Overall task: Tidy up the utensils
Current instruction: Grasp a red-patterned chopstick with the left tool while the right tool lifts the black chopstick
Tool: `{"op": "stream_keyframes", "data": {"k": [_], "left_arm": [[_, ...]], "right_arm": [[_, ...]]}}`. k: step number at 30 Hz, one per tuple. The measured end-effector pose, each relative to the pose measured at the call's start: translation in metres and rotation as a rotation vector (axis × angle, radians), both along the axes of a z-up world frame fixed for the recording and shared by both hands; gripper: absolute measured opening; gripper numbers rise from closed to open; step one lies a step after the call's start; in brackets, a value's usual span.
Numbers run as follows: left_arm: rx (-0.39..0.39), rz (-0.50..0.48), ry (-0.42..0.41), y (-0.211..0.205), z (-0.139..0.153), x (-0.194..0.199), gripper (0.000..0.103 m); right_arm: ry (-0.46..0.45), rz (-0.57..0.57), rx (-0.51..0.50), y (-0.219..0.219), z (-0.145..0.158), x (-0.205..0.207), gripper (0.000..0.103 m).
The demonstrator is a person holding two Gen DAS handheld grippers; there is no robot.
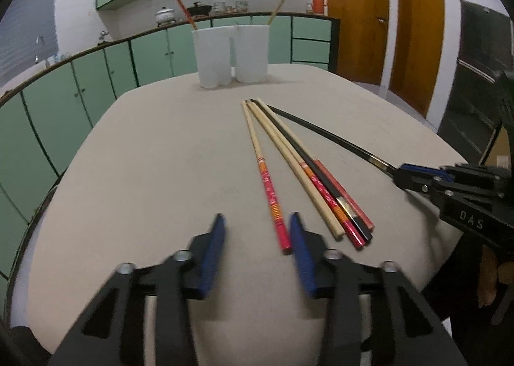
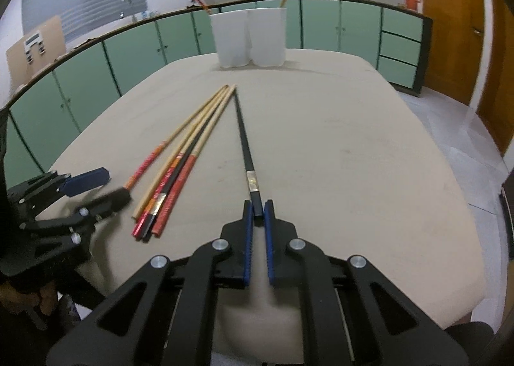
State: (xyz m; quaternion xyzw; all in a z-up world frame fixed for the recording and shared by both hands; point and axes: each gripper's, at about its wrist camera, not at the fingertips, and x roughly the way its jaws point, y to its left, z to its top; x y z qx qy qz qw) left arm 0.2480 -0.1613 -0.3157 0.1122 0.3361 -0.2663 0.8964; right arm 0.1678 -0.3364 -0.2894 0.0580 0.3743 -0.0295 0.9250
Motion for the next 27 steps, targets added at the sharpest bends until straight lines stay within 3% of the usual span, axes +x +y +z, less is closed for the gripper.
{"op": "stream_keyframes", "data": {"k": [2,4,14,20,24,27], "left_arm": [[-0.007,0.01,-0.007,0.0,0.0,0.002,0.009],[-0.017,0.027,-0.01,0.003,-0.001,0.005,0.006],[-0.001,0.059,-0.023,0.009,-0.001,0.006,0.007],[-0.047,0.065,0.0,0.009,-0.001,0.006,0.007],[-0.064,0.025,0.011,0.004,-0.001,0.0,0.008],[-0.047,0.036,0.006,0.004,0.0,-0.001,0.019]], "right_arm": [[-0.004,-0.012,-0.009,0.0,0.0,0.0,0.007],[-0.001,-0.002,0.006,0.0,-0.001,0.001,0.01],[-0.006,0.008,-0.002,0.002,-0.003,0.008,0.011],[0.002,-0.171,-0.051,-0.004,-0.004,0.001,0.006],[0.003,-0.152,-0.041,0.003,-0.003,-0.003,0.01],[0.004,-0.129,-0.037,0.004,-0.003,-0.005,0.01]]}}
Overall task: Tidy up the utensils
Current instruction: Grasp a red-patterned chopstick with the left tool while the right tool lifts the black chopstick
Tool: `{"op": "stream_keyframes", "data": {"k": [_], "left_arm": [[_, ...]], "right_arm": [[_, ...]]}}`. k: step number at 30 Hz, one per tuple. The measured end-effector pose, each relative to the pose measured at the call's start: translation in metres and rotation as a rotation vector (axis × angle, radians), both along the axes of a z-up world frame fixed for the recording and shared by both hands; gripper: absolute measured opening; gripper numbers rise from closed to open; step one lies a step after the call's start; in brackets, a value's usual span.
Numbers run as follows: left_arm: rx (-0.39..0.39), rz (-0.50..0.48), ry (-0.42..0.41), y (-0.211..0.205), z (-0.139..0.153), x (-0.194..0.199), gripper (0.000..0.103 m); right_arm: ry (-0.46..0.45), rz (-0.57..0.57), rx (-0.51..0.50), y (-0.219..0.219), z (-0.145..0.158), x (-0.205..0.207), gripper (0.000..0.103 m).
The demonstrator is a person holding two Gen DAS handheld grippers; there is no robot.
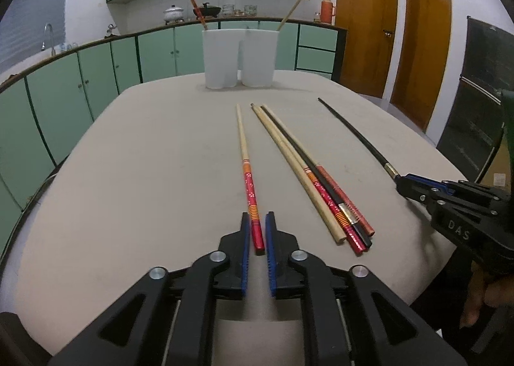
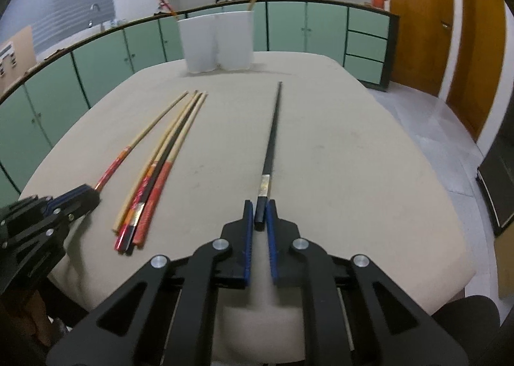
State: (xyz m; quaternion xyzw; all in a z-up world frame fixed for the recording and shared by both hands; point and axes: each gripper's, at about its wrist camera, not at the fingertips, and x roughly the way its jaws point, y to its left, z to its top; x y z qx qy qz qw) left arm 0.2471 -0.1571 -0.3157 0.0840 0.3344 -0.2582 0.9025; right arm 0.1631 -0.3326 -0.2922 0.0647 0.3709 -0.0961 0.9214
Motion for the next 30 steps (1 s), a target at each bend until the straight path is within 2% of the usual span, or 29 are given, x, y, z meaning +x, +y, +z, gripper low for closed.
{"op": "stream_keyframes", "data": {"k": [1,2,4,6,8,10,15,19,25,30], "left_arm": [[0.001,0.012,0.0,0.002,0.0,0.0,0.033],[-0.005,0.02,0.003,0.004,0.0,0.001,0.039],[-0.007,0.019,0.009,0.005,-0.001,0.002,0.043],[-0.004,0.0,0.006,0.002,-0.001,0.002,0.042],[-0.01,-0.021,0.007,-0.001,-0.001,0.002,0.017],[-0.009,-0.039,0.01,-0.004,0.001,0.003,0.008],[-0.036,-0.024,0.021,0.0,0.018,0.003,0.007],[-0.074,0.001,0.033,0.009,0.042,0.001,0.006],[-0.092,-0.009,-0.022,0.015,0.088,-0.008,0.006],[-0.11,-0.019,-0.079,0.018,0.126,-0.009,0.005]], "right_arm": [[0.001,0.002,0.005,-0.001,0.001,0.0,0.011],[0.001,0.002,0.012,-0.002,0.001,-0.001,0.012],[0.0,0.005,0.012,-0.002,0.0,-0.002,0.013],[0.0,0.006,0.006,-0.001,0.0,-0.001,0.013],[0.0,0.014,-0.007,0.001,0.0,0.003,0.01],[0.003,0.017,-0.001,0.001,0.001,0.004,0.007],[-0.021,0.013,0.019,-0.002,0.018,-0.003,0.006],[-0.076,0.014,0.019,-0.003,0.049,-0.019,0.006],[-0.158,0.044,-0.01,-0.004,0.108,-0.035,0.006],[-0.19,0.084,-0.034,-0.006,0.145,-0.032,0.006]]}}
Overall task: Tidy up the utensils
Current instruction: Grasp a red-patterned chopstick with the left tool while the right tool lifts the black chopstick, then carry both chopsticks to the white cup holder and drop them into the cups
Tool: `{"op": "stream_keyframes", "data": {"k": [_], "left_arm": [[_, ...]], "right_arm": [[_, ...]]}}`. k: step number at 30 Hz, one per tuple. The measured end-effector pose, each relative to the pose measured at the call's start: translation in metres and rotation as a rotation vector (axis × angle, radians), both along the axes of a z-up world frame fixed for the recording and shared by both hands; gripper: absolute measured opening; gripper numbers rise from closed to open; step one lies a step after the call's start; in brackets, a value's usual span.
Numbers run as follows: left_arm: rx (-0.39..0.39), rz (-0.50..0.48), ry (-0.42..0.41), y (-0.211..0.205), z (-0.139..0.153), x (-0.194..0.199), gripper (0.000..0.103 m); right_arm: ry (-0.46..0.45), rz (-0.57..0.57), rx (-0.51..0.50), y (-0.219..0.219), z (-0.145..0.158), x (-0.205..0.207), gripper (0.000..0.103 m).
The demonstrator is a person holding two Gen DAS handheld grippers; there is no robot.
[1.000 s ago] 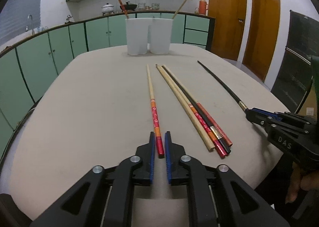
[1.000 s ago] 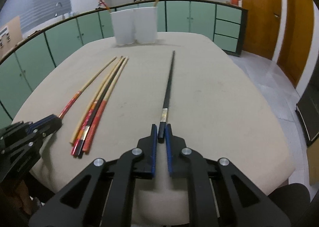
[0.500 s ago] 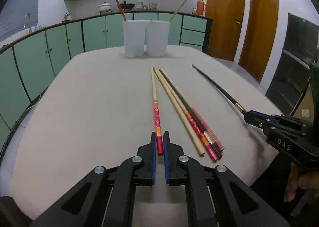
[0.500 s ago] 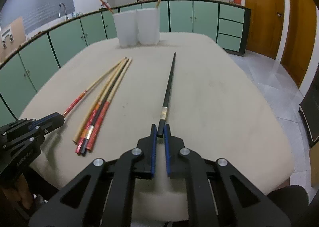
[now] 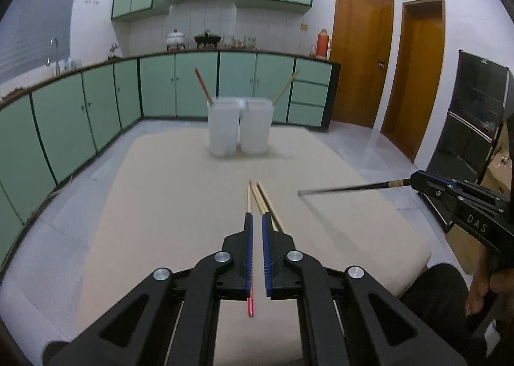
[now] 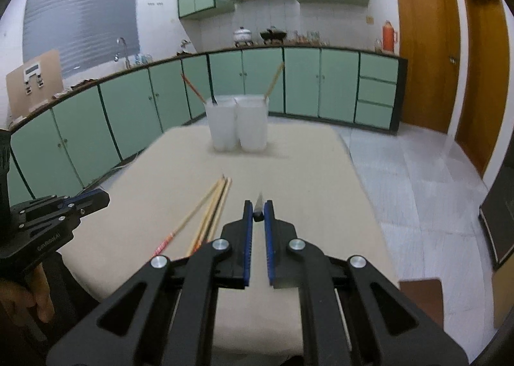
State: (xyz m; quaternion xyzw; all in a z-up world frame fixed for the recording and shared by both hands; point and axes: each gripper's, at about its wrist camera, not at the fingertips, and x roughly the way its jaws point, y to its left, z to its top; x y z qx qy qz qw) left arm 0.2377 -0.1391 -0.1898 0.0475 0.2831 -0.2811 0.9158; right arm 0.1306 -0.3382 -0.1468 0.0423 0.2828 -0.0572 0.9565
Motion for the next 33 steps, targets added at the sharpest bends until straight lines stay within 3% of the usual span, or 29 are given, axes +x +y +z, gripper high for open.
{"op": "stream_keyframes", "data": {"k": [3,5,6,8,9,13,17,20,21,22,29,33], "left_arm": [[-0.004,0.001,-0.009,0.001,0.004,0.004,0.005],[-0.005,-0.009,0.009,0.004,-0.01,0.004,0.007],[-0.007,-0.018,0.016,0.004,-0.019,0.002,0.011],[0.025,-0.024,0.03,0.004,-0.042,-0.001,0.03],[0.045,-0.029,0.052,0.003,-0.059,-0.001,0.032],[0.113,-0.045,0.145,-0.003,-0.104,0.006,0.034],[0.154,-0.04,0.175,-0.011,-0.123,0.016,0.034],[0.152,-0.044,0.166,-0.016,-0.123,0.023,0.03],[0.147,-0.037,0.166,-0.017,-0.124,0.025,0.024],[0.147,-0.028,0.173,-0.017,-0.124,0.027,0.006],[0.072,0.02,0.214,-0.003,-0.092,0.024,0.006],[0.029,0.025,0.141,0.006,-0.048,0.016,0.005]], "right_arm": [[-0.014,0.016,-0.007,0.0,0.011,0.004,0.006],[-0.007,0.013,0.0,0.0,0.009,0.006,0.006],[-0.001,0.012,0.006,0.0,0.01,0.008,0.006],[0.018,0.002,0.025,-0.001,0.002,0.007,0.006],[0.025,-0.001,0.036,-0.003,-0.003,0.008,0.006],[0.028,-0.014,0.059,-0.005,-0.015,0.006,0.006],[0.023,-0.02,0.082,-0.006,-0.016,0.008,0.006],[0.018,-0.018,0.091,-0.005,-0.018,0.009,0.006],[0.017,-0.018,0.091,-0.006,-0.019,0.009,0.006],[0.018,-0.018,0.09,-0.006,-0.019,0.01,0.006],[-0.005,-0.013,0.08,-0.006,-0.016,0.0,0.006],[-0.028,-0.005,0.065,-0.003,-0.004,-0.001,0.006]]}}
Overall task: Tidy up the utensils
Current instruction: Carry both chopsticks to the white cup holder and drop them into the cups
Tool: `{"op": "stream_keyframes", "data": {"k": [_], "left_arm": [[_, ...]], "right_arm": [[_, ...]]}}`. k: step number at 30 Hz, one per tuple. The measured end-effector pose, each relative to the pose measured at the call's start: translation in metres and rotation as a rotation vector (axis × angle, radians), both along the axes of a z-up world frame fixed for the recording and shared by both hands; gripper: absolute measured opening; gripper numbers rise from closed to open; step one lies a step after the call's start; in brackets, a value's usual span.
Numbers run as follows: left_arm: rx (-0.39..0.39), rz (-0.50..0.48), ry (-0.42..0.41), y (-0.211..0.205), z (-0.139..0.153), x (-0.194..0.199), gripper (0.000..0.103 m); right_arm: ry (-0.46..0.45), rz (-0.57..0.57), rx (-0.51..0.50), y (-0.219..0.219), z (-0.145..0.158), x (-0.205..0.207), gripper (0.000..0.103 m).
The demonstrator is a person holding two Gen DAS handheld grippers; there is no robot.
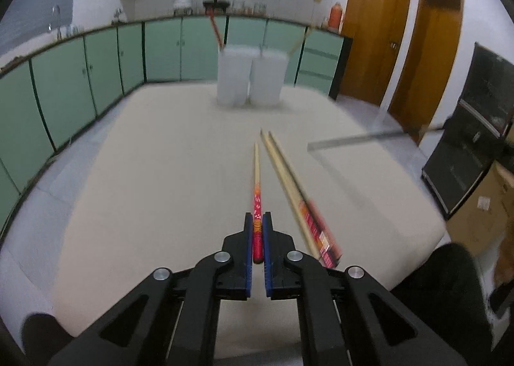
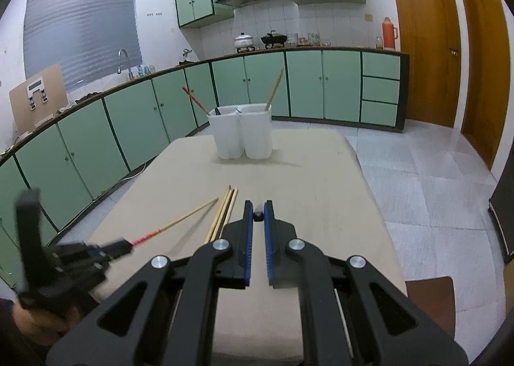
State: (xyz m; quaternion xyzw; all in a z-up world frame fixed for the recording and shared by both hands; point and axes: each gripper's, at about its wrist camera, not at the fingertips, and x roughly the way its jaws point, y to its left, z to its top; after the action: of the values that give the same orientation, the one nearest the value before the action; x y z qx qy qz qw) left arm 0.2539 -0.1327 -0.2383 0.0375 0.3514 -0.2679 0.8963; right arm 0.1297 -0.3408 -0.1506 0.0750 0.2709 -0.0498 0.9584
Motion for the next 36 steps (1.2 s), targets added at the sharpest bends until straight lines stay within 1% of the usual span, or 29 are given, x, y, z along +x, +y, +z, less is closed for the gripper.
{"op": "stream_keyframes", "data": {"k": [6,8,12,15,20,29,36], "left_arm": [[-0.044,0.01,-0.087,0.011,0.052,0.001,0.005],[-0.048,0.007,-0.108,0.011,0.062,0.004,0.005],[-0.063,-0.005,-0.115,0.011,0.08,0.012,0.005],[-0.066,-0.017,-0.126,0.009,0.093,0.017,0.005],[-0.081,-0.035,-0.102,0.007,0.105,0.039,0.005],[-0.078,-0.065,-0.08,0.001,0.121,0.07,0.005],[-0.082,-0.077,-0.094,-0.002,0.138,0.09,0.005]], "right_arm": [[-0.024,0.022,-0.024,0.003,0.015,0.003,0.006],[-0.023,0.028,-0.031,0.002,0.017,0.006,0.006],[-0.022,0.049,-0.047,0.003,0.025,0.016,0.006],[-0.002,0.079,-0.049,0.002,0.033,0.033,0.006],[0.024,0.109,-0.065,-0.002,0.048,0.06,0.006],[0.084,0.161,-0.082,-0.005,0.07,0.096,0.006],[0.117,0.188,-0.061,-0.012,0.092,0.122,0.006]]}}
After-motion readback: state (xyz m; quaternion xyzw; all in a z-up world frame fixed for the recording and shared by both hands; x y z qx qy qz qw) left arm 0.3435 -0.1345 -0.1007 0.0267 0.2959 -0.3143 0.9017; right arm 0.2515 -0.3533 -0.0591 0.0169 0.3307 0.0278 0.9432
